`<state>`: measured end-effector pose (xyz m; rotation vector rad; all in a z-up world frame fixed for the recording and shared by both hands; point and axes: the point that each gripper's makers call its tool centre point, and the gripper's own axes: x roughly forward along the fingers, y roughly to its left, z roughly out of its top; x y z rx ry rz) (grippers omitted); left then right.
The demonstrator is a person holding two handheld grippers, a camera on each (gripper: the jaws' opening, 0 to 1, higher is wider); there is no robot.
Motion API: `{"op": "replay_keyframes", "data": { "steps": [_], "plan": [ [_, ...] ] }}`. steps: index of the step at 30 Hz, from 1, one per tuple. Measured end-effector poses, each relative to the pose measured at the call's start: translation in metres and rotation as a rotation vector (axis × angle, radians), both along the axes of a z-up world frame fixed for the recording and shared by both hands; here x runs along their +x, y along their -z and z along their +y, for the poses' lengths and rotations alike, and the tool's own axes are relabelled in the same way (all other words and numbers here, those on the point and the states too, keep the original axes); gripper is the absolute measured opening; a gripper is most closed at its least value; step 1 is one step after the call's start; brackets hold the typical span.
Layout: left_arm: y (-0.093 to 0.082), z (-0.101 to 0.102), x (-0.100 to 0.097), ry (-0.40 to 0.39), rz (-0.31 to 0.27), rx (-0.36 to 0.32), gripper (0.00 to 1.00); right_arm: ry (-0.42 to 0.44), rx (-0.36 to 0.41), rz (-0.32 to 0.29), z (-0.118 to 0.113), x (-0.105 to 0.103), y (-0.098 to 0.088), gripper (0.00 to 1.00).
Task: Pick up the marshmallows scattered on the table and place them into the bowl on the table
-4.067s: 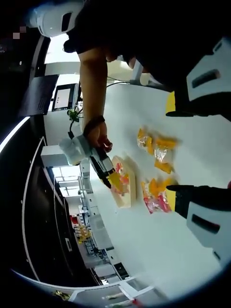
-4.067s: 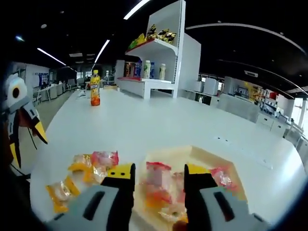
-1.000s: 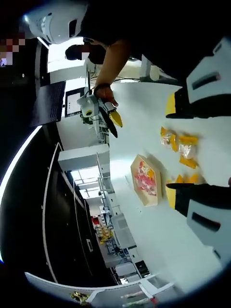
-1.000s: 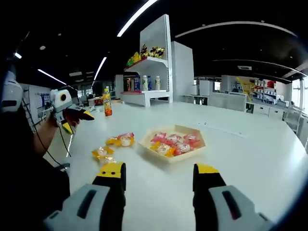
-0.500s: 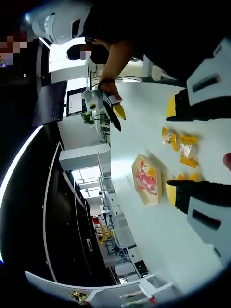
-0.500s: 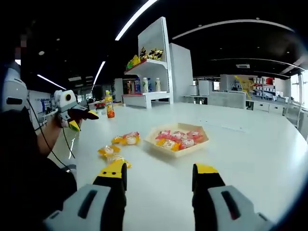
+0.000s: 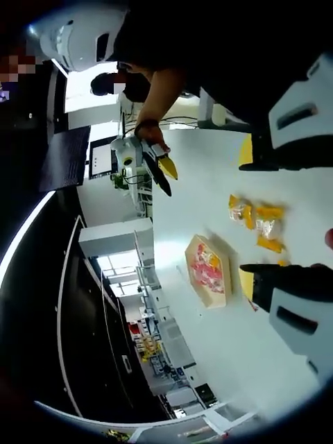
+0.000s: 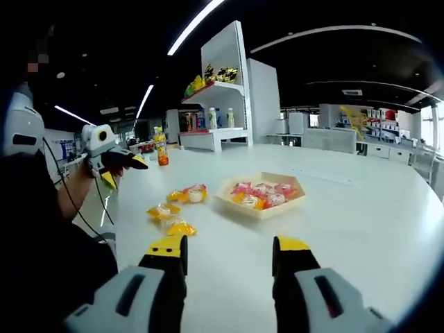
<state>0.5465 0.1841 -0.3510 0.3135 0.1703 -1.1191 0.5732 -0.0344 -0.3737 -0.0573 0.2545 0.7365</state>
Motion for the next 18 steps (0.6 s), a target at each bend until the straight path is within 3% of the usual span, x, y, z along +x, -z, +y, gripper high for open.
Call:
{"op": "replay_keyframes", "data": {
  "steps": [5,10,18],
  "plan": [
    [0.003,-0.004,0.003,0.014,0.014,0.034,0.54,-0.001,0.011,-0.011,-0.001,-0.001,-0.002,0.48],
    [0.017,-0.008,0.013,0.008,0.052,0.114,0.54,0.007,-0.006,0.0,-0.004,-0.005,0.005,0.48],
    [0.023,-0.023,0.022,0.061,0.061,0.184,0.54,-0.002,-0.03,0.016,-0.014,-0.008,0.012,0.47]
  ]
}}
